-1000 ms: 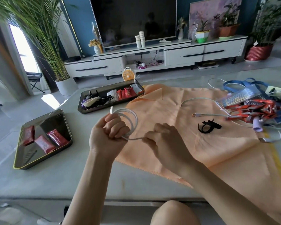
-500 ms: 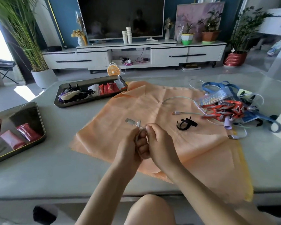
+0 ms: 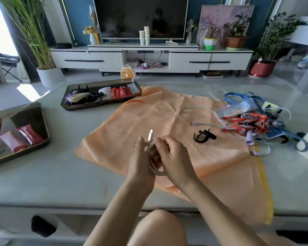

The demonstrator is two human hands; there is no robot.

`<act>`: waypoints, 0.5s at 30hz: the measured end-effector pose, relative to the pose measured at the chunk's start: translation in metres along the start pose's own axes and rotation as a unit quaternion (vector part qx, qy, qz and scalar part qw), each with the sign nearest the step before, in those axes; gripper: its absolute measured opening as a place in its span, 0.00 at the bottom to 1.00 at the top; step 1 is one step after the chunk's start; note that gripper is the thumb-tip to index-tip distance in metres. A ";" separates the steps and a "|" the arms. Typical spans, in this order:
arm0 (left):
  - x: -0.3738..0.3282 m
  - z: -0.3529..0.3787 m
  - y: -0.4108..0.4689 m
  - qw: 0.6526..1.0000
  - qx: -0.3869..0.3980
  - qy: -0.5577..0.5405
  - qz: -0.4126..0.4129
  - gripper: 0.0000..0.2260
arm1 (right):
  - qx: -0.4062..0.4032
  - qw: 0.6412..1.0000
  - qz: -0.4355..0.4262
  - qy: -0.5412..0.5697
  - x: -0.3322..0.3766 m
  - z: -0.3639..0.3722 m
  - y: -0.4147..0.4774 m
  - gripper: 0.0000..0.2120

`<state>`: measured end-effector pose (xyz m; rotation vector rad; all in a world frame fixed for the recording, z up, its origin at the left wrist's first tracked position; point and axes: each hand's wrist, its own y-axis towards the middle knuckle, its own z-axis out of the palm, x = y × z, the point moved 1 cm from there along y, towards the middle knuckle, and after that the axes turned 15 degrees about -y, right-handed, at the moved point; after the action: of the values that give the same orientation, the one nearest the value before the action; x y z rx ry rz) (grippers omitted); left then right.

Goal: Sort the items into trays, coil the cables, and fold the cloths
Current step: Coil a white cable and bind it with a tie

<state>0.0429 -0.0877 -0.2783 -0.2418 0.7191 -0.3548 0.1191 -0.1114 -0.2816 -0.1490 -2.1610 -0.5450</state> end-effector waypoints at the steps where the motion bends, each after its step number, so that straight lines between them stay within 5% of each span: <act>1: 0.001 -0.001 0.000 1.000 -0.001 0.004 0.004 0.17 | 0.001 1.000 -0.001 -0.001 0.000 -0.001 0.000 0.12; 8: 0.014 0.000 -0.002 0.962 -0.034 0.187 0.196 0.14 | 0.034 0.990 0.110 0.085 -0.005 0.000 0.001 0.17; 15: 0.020 0.006 -0.004 0.977 -0.015 0.163 0.136 0.10 | -0.036 0.971 0.199 0.131 -0.019 0.001 0.010 0.20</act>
<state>0.0599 -0.0988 -0.2842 -0.1100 1.0679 -0.1215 0.1326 -0.1003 -0.2935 -0.5089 -1.7907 -0.3852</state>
